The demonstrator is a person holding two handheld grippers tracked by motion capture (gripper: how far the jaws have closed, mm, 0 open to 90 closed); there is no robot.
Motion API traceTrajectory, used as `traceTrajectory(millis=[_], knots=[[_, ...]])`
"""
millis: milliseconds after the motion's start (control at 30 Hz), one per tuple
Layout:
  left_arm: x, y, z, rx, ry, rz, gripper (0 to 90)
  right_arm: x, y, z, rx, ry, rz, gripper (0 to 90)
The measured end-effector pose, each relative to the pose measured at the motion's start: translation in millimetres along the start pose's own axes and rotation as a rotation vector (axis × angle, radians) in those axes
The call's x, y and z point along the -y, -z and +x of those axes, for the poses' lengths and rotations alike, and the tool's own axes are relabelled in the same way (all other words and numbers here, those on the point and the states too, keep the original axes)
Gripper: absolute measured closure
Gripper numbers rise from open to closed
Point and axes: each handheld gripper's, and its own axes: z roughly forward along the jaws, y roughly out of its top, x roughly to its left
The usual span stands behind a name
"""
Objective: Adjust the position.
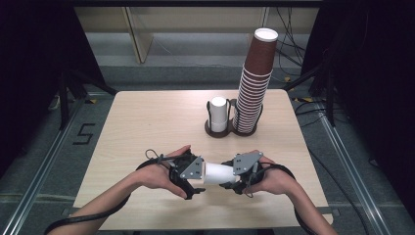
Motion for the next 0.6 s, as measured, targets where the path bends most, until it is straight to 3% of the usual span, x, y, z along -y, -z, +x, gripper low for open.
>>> traceTrajectory(millis=[67, 233, 267, 300, 367, 400, 433, 600], knots=[[2.0, 2.1, 1.0, 0.0, -0.003, -0.005, 10.4, 3.6, 3.3, 0.4, 0.017, -0.027, -0.032, 34.7], [11.2, 10.3, 2.1, -0.033, 0.109, -0.149, 10.4, 12.2, 8.2, 2.4, 0.089, -0.072, -0.118, 34.2], [11.6, 12.5, 2.3, -0.032, 0.126, -0.163, 10.3, 13.7, 8.7, 1.9, 0.11, -0.056, -0.137, 34.1], [12.2, 14.0, 2.3, -0.031, 0.137, -0.183, 10.4, 15.4, 8.8, 5.1, 0.113, -0.102, -0.146, 34.1], [13.0, 14.8, 1.7, -0.027, 0.148, -0.208, 10.0, 17.9, 9.2, 7.7, 0.131, -0.116, -0.186, 34.0], [14.6, 15.5, 1.4, -0.013, 0.173, -0.244, 10.0, 18.9, 9.4, 6.7, 0.145, -0.094, -0.209, 34.0], [15.3, 16.0, 1.9, -0.013, 0.172, -0.248, 9.9, 20.3, 9.7, 9.2, 0.146, -0.126, -0.225, 33.9], [16.6, 16.1, 4.2, -0.009, 0.203, -0.292, 9.8, 28.0, 10.6, 10.7, 0.177, -0.165, -0.309, 33.9]])
